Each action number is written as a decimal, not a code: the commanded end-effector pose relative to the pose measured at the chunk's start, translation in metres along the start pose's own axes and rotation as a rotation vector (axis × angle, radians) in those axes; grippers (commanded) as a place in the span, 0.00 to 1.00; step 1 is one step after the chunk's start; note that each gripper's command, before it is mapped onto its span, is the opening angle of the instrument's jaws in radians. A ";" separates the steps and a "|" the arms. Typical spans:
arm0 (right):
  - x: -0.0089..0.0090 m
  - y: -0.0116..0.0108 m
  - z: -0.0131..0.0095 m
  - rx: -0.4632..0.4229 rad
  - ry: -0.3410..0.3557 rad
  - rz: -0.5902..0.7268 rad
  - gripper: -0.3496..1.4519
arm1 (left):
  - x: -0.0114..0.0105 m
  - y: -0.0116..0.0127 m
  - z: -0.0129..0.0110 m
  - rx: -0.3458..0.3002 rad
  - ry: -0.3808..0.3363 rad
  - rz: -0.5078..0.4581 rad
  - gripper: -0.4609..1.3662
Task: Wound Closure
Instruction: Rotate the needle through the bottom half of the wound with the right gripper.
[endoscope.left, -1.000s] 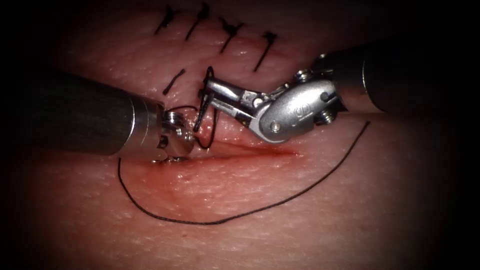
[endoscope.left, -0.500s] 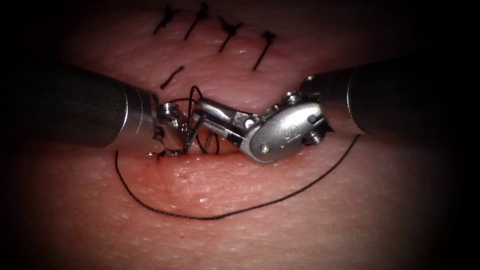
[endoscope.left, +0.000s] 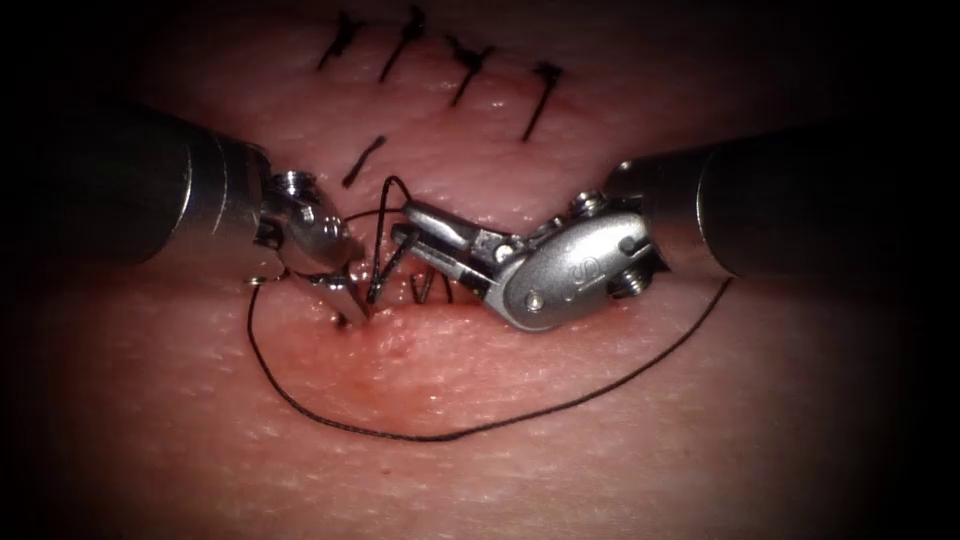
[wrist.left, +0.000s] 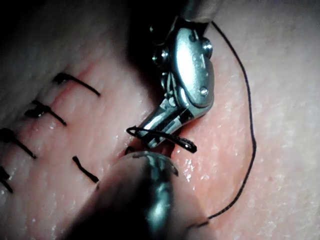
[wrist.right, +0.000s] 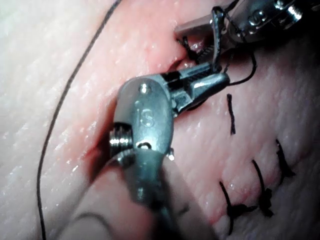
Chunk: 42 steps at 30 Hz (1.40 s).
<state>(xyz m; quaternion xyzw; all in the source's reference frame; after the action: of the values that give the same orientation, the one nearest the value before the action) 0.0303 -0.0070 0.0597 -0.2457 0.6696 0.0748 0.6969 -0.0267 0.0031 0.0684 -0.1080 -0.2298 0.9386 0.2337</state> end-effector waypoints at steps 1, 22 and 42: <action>0.0000 0.0000 0.0000 -0.004 0.000 0.002 0.00 | -0.0001 0.0001 -0.0003 -0.005 0.002 0.001 0.35; -0.0006 0.0020 -0.0008 -0.027 -0.022 0.169 0.00 | 0.0028 0.0071 -0.0023 0.007 0.149 0.039 0.06; -0.0011 0.0042 0.0006 -0.020 -0.038 0.313 0.00 | 0.0012 0.0075 0.0018 0.042 0.162 0.060 0.06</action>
<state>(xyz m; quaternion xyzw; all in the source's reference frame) 0.0289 -0.0027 0.0598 -0.1430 0.6854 0.1944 0.6870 -0.0311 -0.0032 0.0665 -0.1854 -0.1858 0.9383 0.2252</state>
